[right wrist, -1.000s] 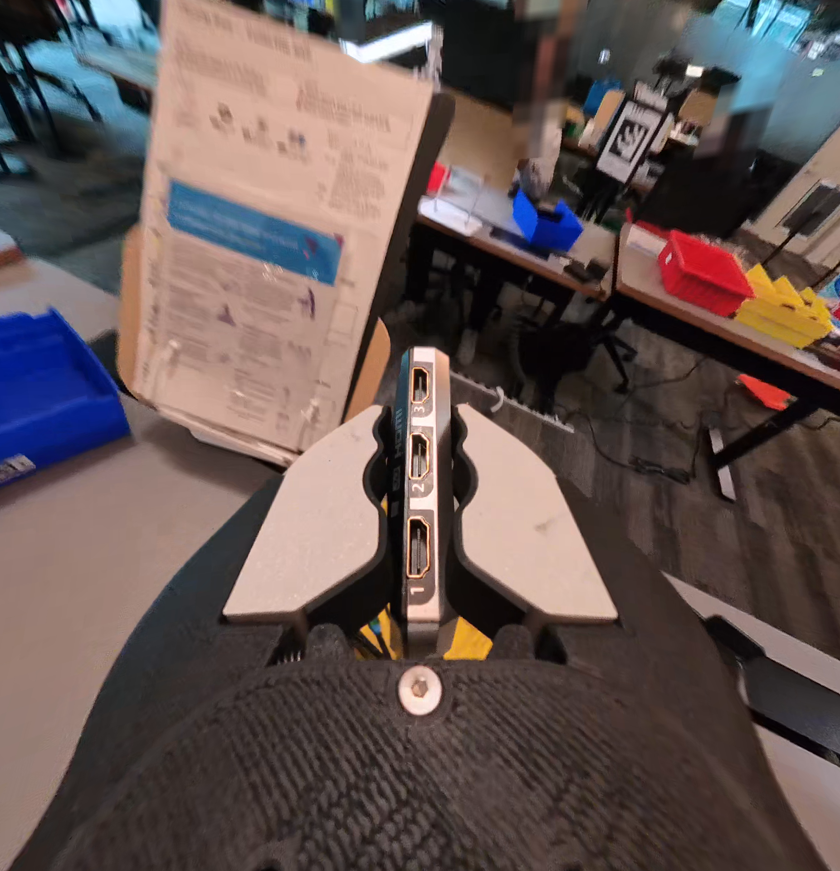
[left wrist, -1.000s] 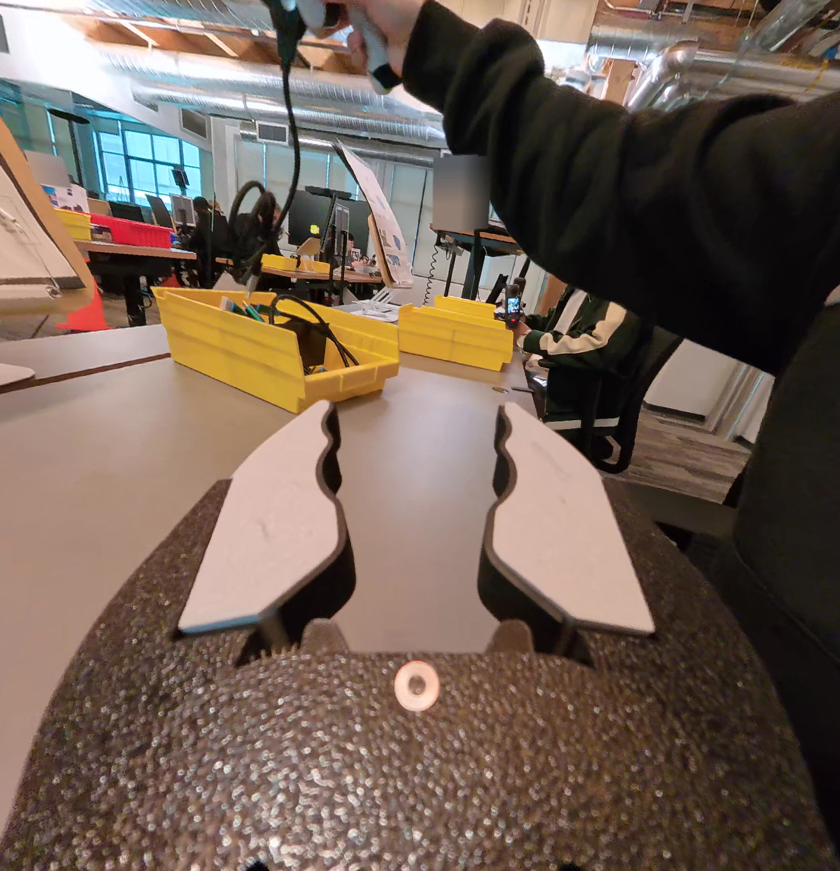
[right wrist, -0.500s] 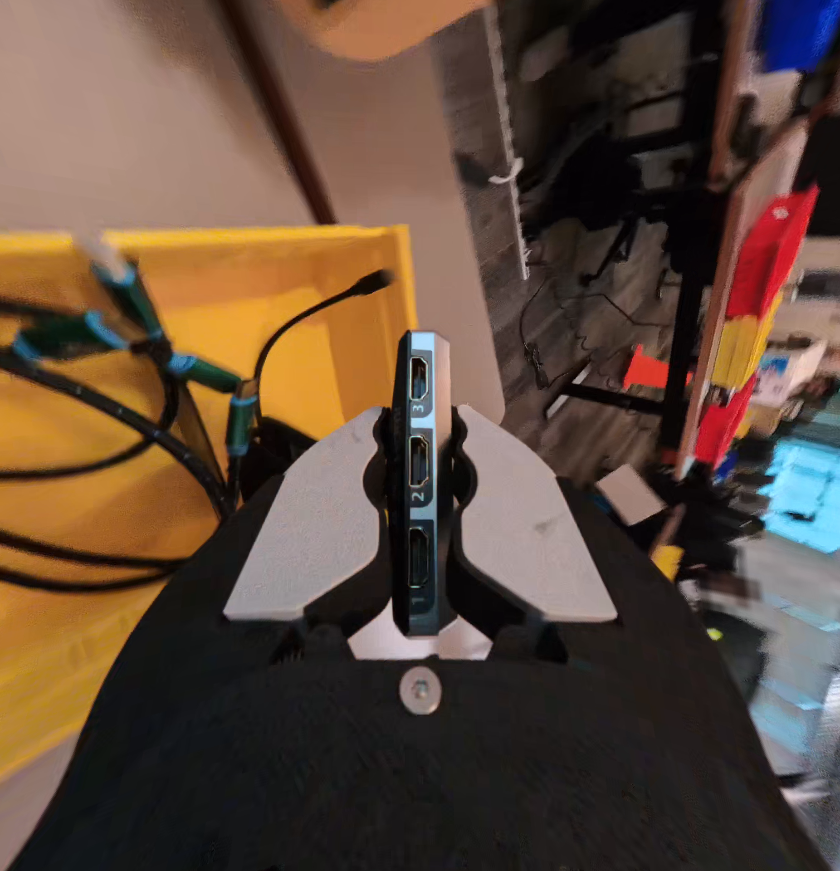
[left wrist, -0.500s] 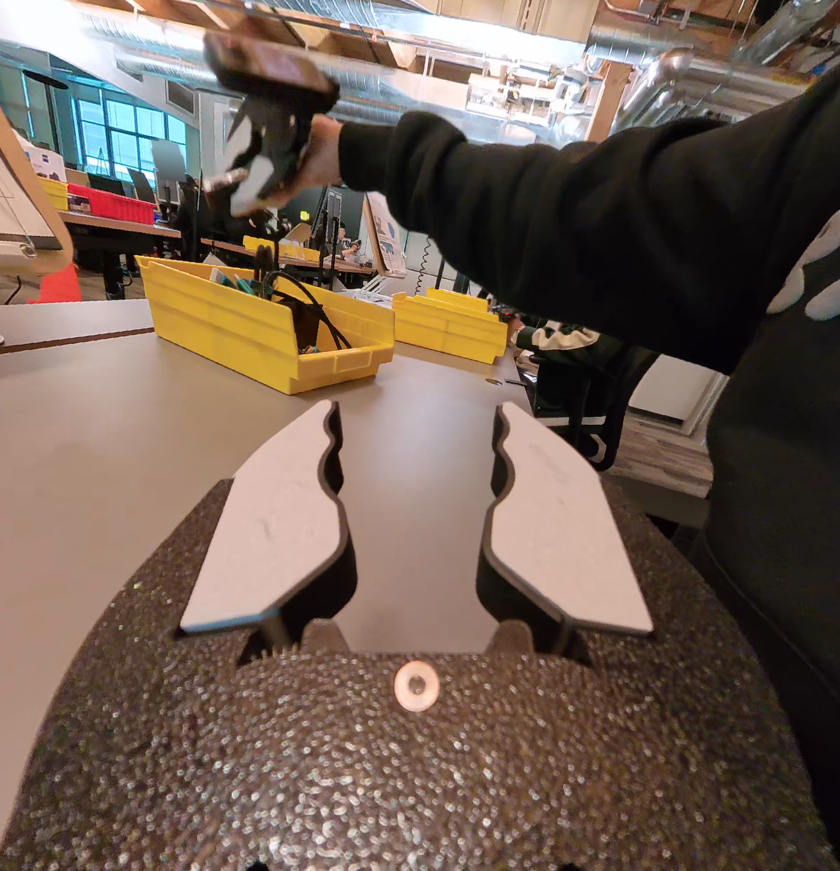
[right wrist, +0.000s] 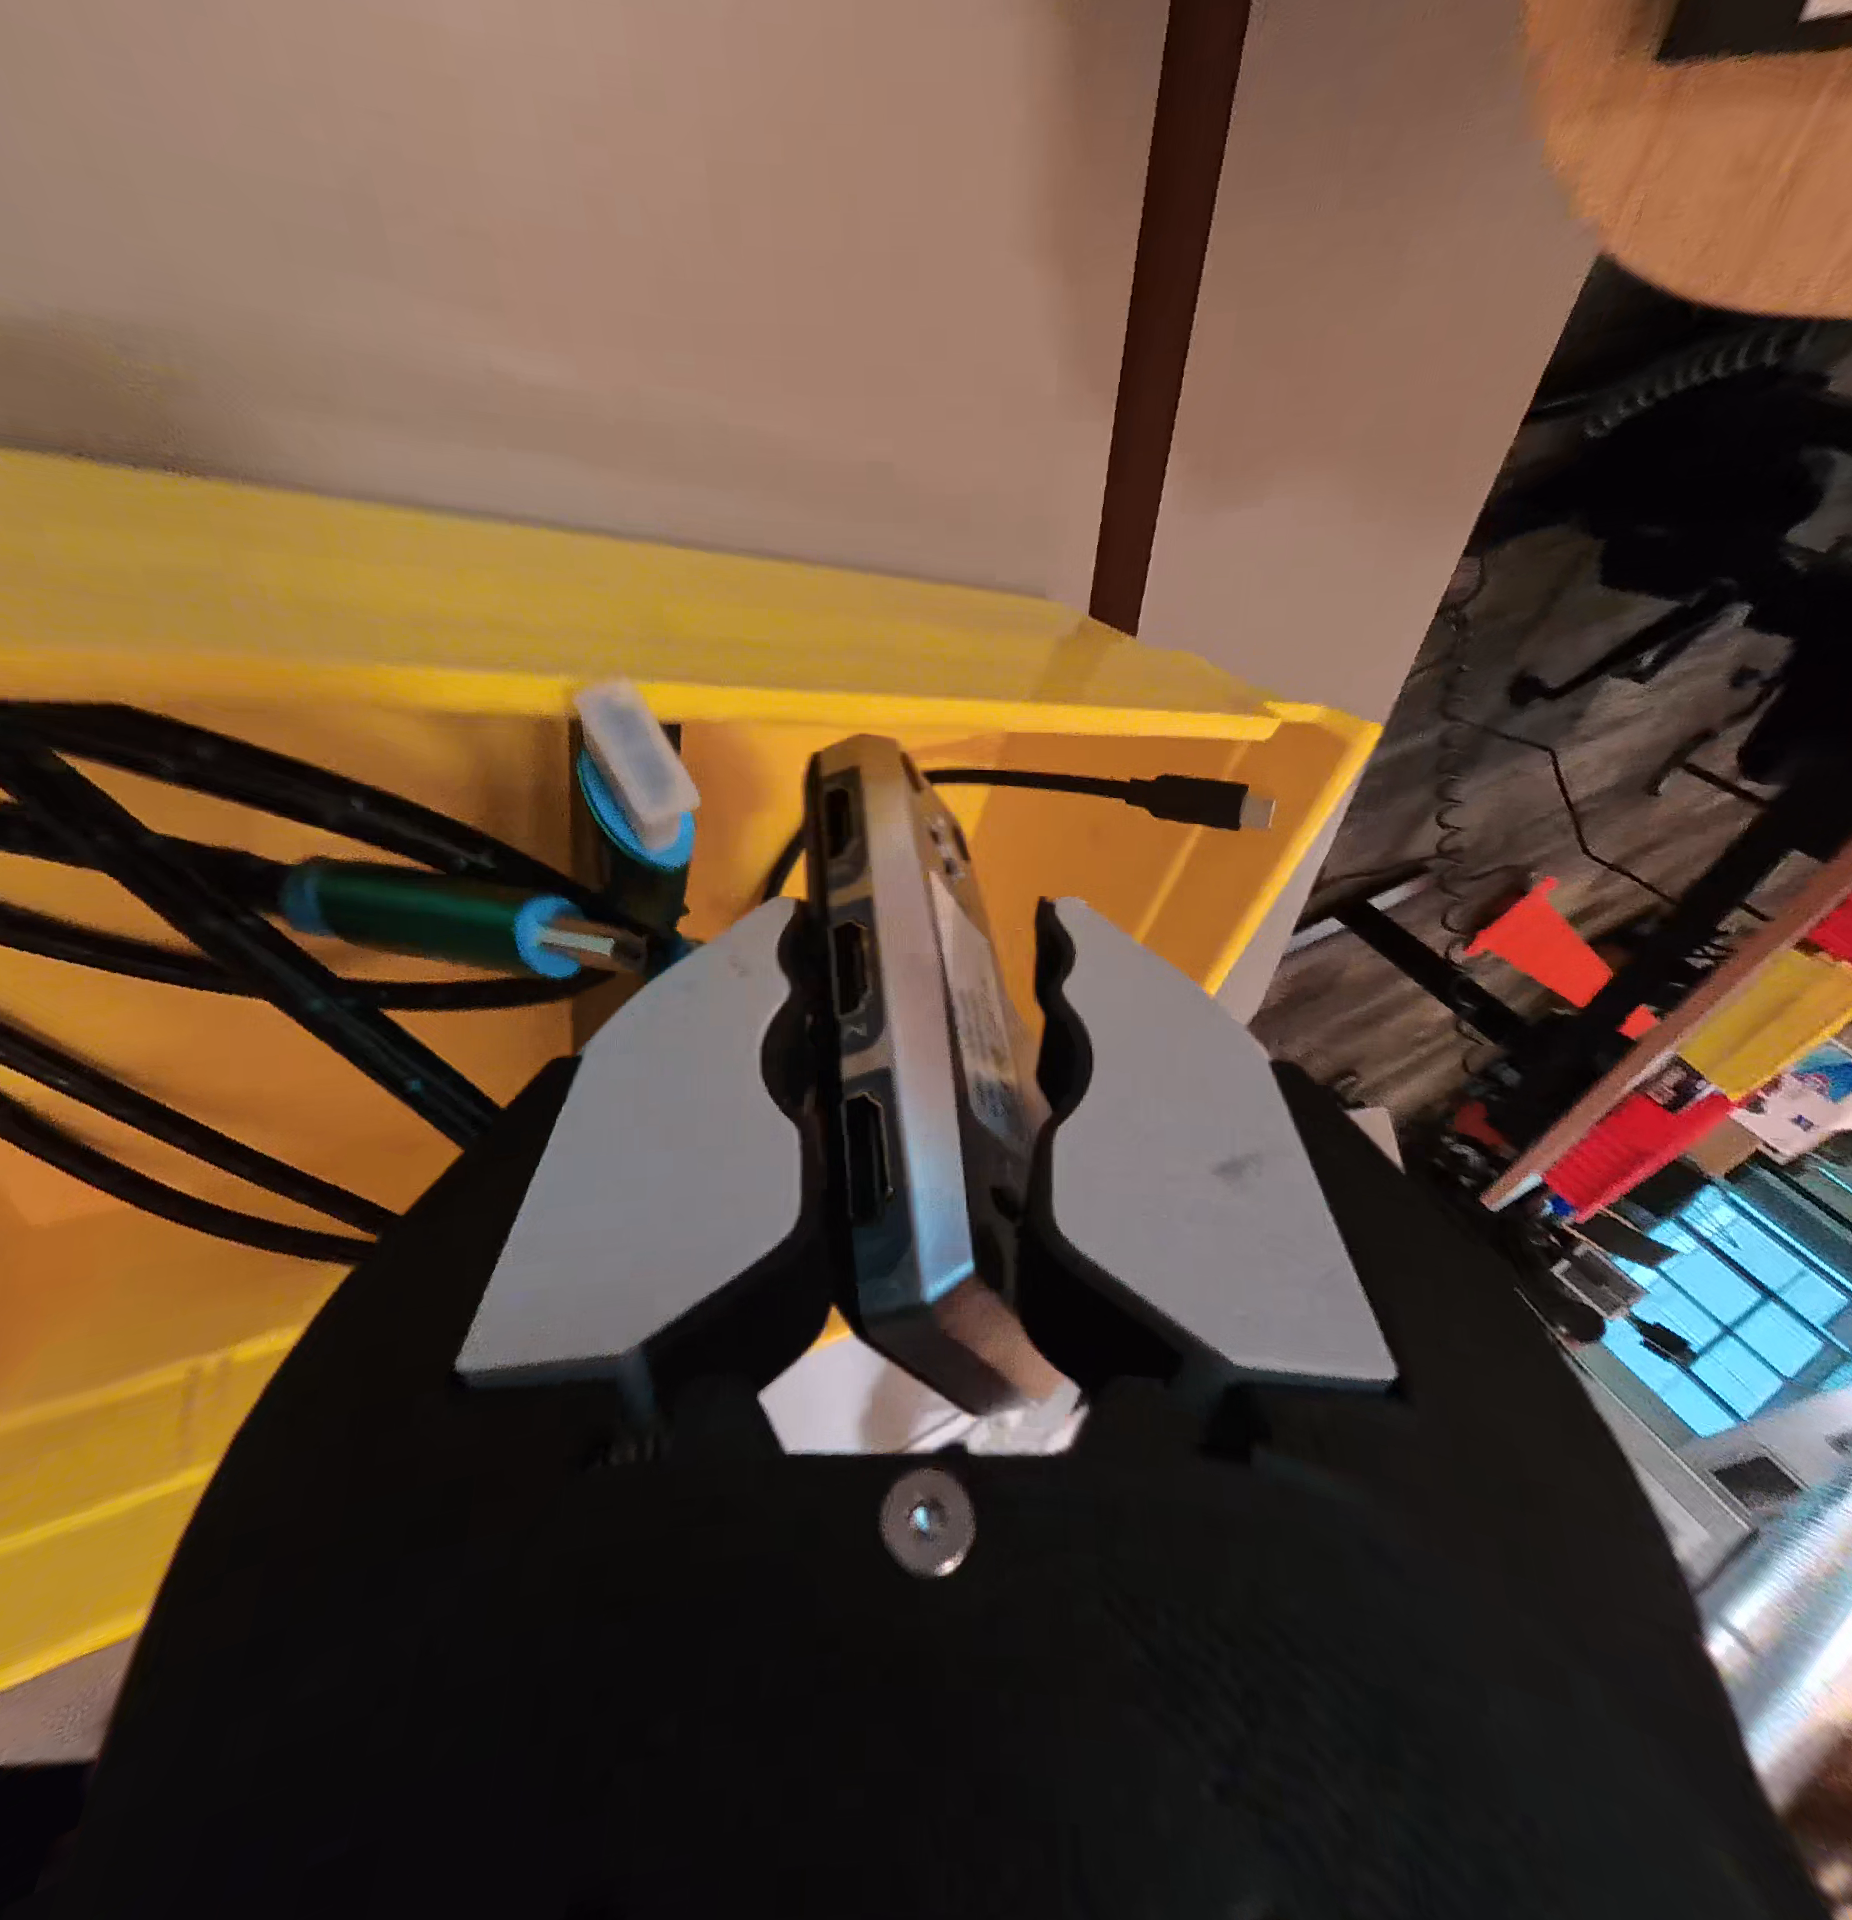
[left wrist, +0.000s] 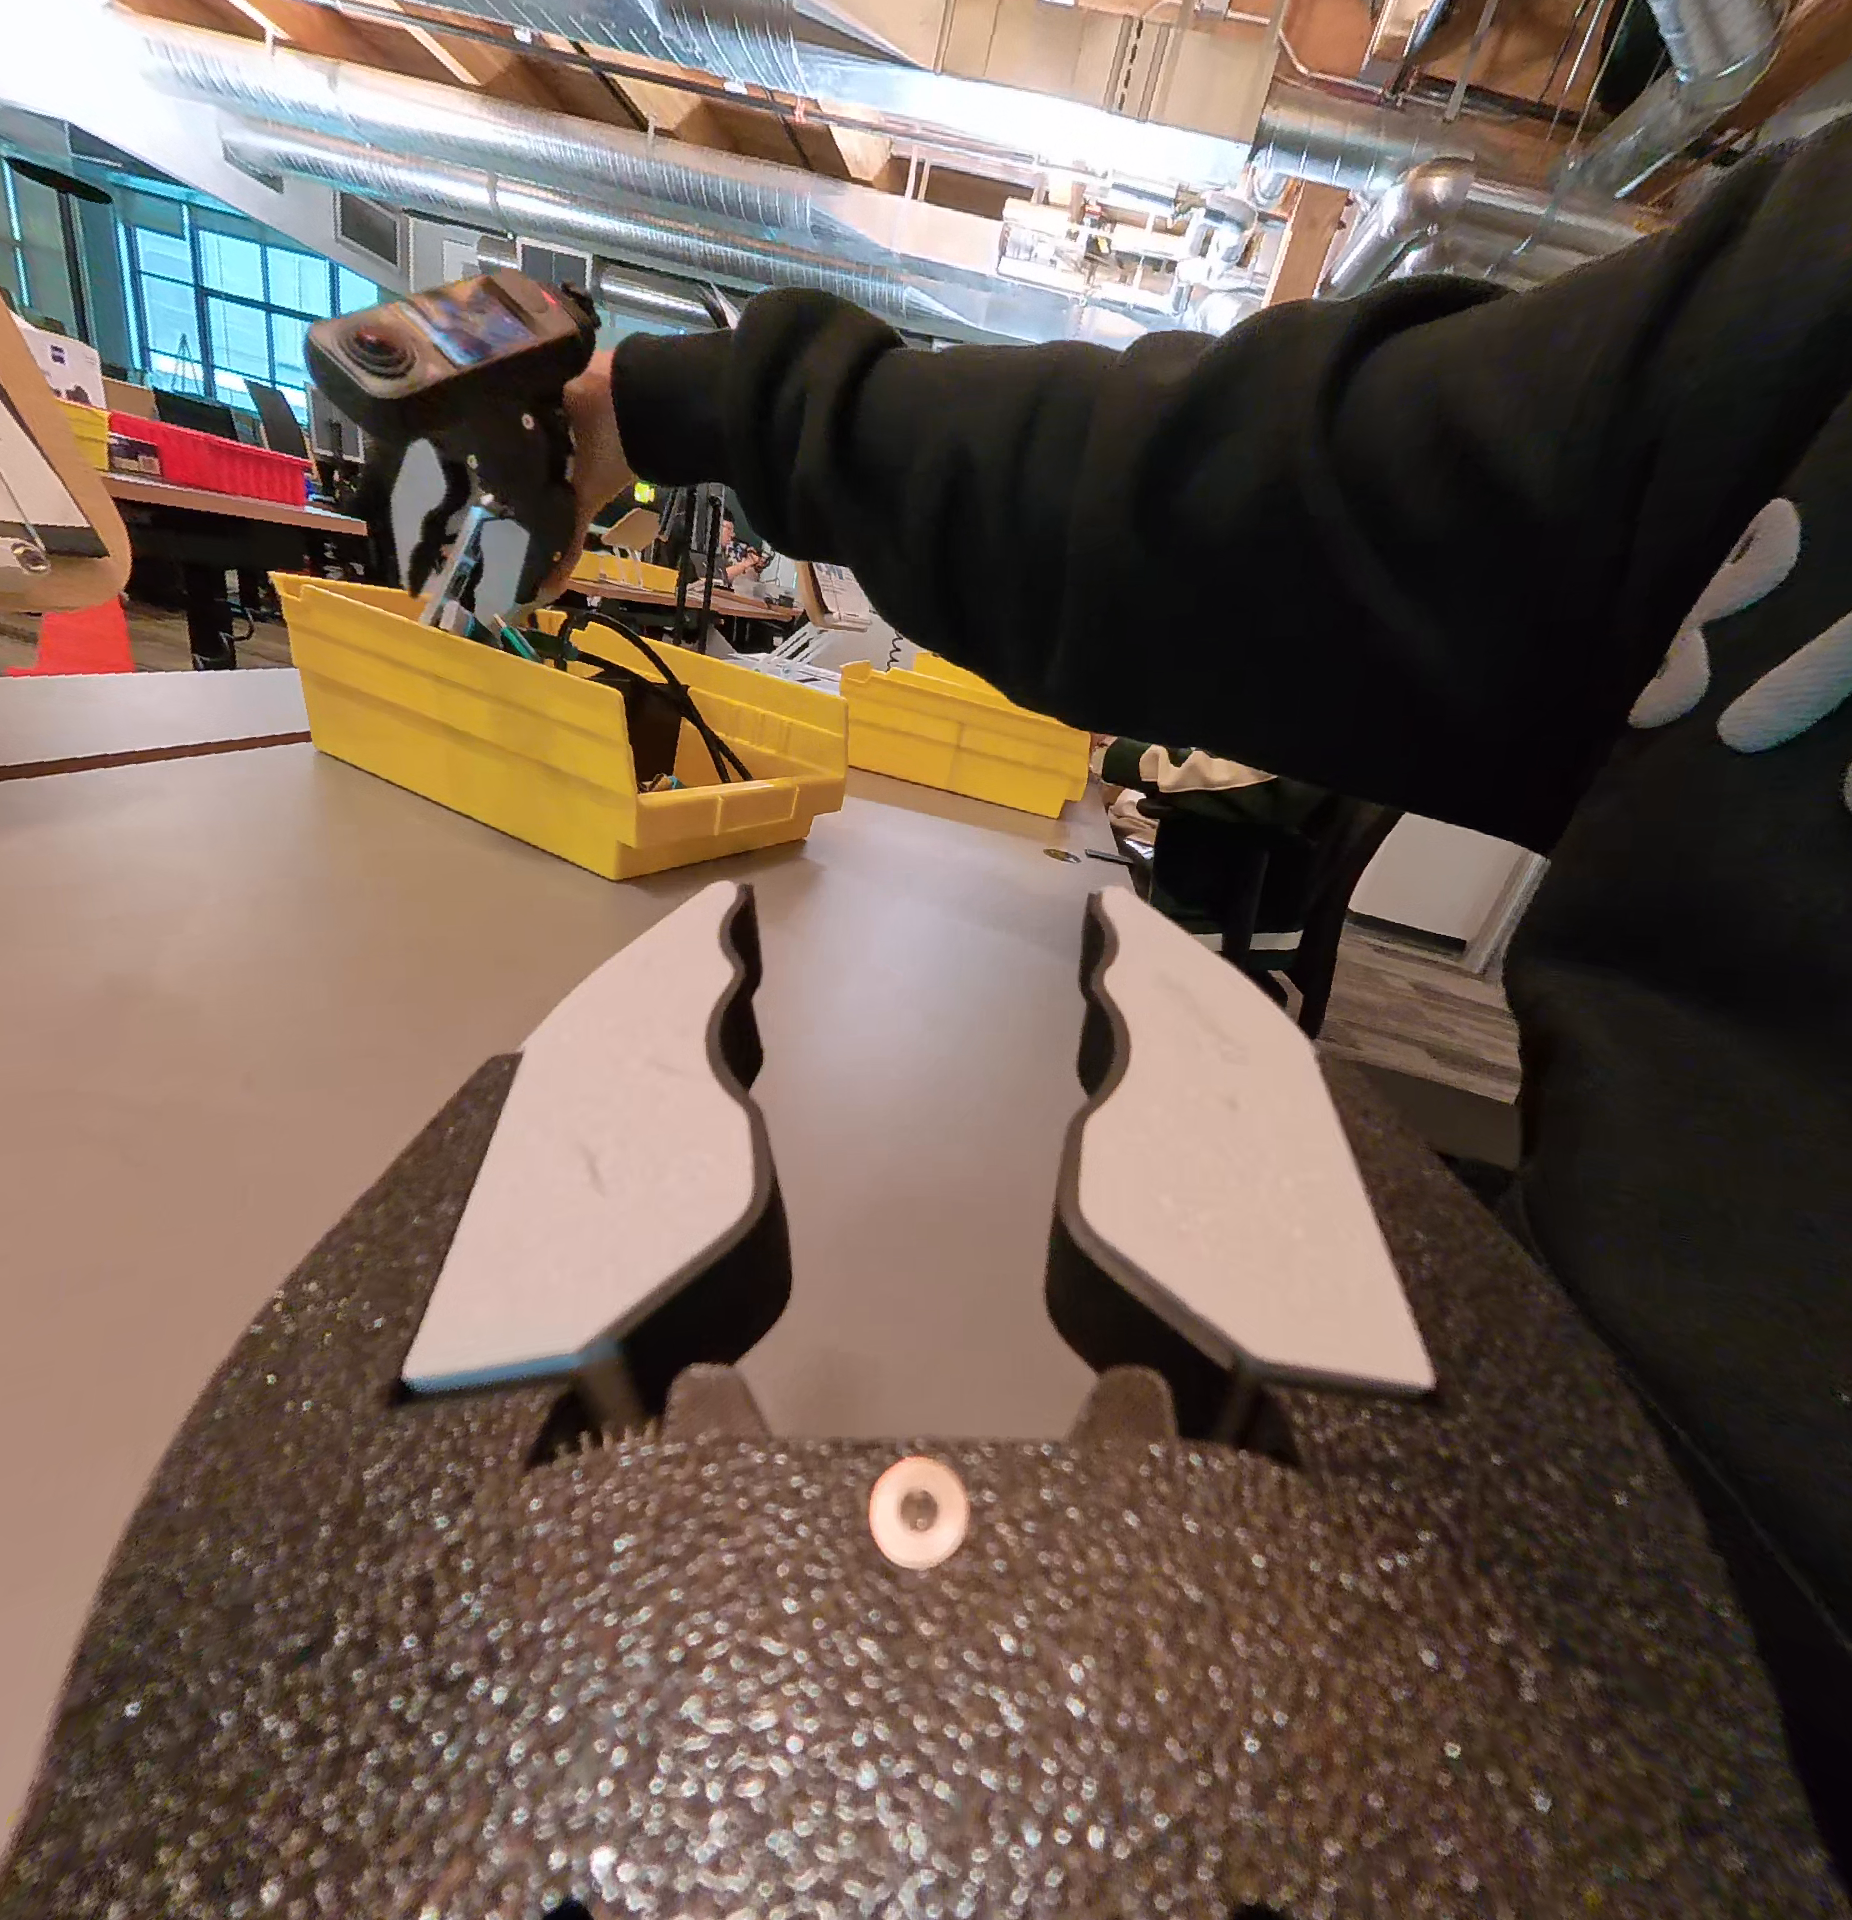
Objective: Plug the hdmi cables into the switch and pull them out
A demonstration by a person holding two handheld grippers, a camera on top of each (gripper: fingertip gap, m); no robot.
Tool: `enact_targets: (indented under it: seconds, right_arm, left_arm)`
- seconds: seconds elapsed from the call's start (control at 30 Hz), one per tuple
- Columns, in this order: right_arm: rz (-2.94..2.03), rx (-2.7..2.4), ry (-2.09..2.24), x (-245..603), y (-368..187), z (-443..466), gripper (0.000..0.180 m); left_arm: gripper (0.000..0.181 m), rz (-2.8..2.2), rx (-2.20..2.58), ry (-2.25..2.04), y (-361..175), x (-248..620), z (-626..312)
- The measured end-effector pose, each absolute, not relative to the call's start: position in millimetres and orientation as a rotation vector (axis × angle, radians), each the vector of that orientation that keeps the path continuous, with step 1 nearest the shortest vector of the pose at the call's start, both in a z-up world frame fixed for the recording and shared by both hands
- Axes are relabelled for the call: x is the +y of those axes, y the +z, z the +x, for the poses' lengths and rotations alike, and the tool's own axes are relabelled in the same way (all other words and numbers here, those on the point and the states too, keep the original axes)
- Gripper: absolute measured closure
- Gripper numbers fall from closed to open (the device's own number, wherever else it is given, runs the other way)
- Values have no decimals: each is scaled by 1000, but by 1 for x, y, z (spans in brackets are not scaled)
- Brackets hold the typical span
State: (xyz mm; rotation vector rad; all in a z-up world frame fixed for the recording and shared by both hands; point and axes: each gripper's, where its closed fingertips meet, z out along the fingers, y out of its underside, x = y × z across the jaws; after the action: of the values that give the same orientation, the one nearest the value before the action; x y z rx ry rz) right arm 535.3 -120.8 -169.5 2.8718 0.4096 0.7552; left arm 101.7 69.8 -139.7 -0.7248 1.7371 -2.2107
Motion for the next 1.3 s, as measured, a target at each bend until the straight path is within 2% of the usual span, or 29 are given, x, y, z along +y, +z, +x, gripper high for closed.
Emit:
enact_targets:
  seconds: [0.17,0.4,0.5,0.63,0.77,0.93,1.13,1.3]
  right_arm:
    - [2894,375,768,-119,-165,531,123]
    - [3005,186,777,-133,-142,516,117]
    - [3196,-117,967,-131,-112,504,114]
    - [3513,-790,1186,-146,-81,449,113]
    - [3436,-1462,1354,-205,-109,382,109]
    - [3099,-1944,1589,-269,-163,347,102]
    - [2941,-2177,1690,-299,-167,360,105]
    - [2848,-2321,1729,-309,-181,383,113]
  left_arm:
    - [122,-735,1719,-2237,-138,72,102]
    - [121,-719,1723,-2217,-136,71,100]
    - [121,-706,1741,-2170,-135,68,101]
    - [121,-752,1771,-2033,-141,64,109]
    - [121,-867,1793,-1763,-160,63,129]
    - [120,-962,1858,-1502,-181,38,159]
    - [111,-976,1886,-1457,-163,-45,243]
    - [119,-1028,1785,-1353,-161,-86,327]
